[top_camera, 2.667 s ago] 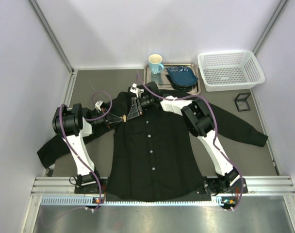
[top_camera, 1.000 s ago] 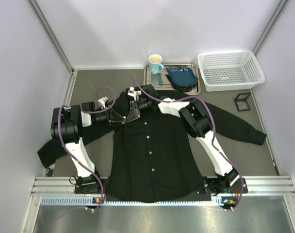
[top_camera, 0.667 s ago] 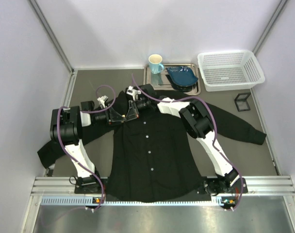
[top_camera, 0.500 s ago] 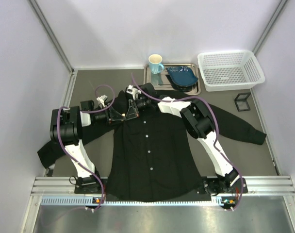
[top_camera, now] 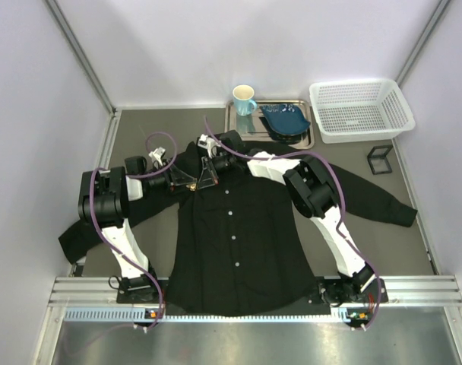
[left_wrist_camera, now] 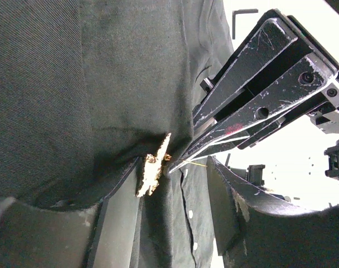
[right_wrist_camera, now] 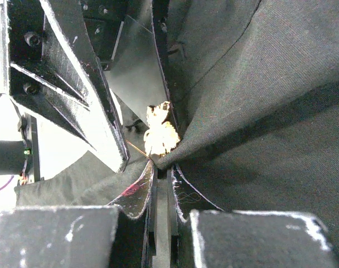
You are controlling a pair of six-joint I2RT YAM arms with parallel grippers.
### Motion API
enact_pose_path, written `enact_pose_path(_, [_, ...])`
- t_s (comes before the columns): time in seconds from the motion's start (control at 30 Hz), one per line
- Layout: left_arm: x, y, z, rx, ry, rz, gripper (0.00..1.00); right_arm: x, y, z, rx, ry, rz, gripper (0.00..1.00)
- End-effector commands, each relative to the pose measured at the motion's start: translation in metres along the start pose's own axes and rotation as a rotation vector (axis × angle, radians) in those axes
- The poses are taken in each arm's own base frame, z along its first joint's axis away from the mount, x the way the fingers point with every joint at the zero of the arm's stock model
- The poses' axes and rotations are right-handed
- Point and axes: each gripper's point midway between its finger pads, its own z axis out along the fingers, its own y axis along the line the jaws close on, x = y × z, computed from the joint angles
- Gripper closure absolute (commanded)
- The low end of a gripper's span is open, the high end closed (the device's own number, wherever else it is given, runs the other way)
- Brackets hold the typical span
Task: Pin the brooch onto the clothing
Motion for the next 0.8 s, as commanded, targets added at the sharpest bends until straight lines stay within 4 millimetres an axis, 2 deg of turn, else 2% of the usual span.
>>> enact_pose_path(0.0, [-0.013, -0.016, -0.003, 0.022, -0.039, 0.075, 0.46, -0.03, 0.032, -0.012, -0.024, -0.048, -0.101, 1.0])
enact_pose_path(0.3, [-0.013, -0.012, -0.003, 0.006, -0.035, 0.058, 0.59, -0.03, 0.033, -0.011, -0.032, -0.04, -0.104, 1.0])
enact_pose_path(0.4, [-0.012, -0.011, -0.003, 0.003, -0.031, 0.063, 0.68, -0.03, 0.04, -0.01, -0.074, -0.033, -0.091, 1.0])
enact_pose_path(0.43, [-0.011, -0.011, -0.003, 0.004, -0.028, 0.067, 0.74, -0.033, 0.041, -0.01, -0.082, -0.036, -0.088, 0.97])
enact_pose_path(0.5, [-0.011, -0.012, -0.003, 0.007, -0.024, 0.068, 0.8, -0.033, 0.041, -0.01, -0.1, -0.033, -0.067, 0.92])
enact_pose_path(0.53, [-0.01, -0.012, -0.004, 0.008, -0.025, 0.071, 0.85, -0.038, 0.041, -0.013, -0.103, -0.041, -0.068, 0.86])
enact_pose_path(0.6, [-0.009, -0.012, -0.003, 0.01, -0.021, 0.073, 0.89, -0.039, 0.04, -0.013, -0.111, -0.041, -0.058, 0.82])
enact_pose_path(0.7, [-0.008, -0.012, -0.004, 0.013, -0.019, 0.073, 0.95, -0.044, 0.038, -0.019, -0.123, -0.05, -0.051, 0.69])
enact_pose_path(0.77, [-0.008, -0.012, -0.006, 0.017, -0.02, 0.078, 0.99, -0.048, 0.036, -0.023, -0.127, -0.056, -0.037, 0.58])
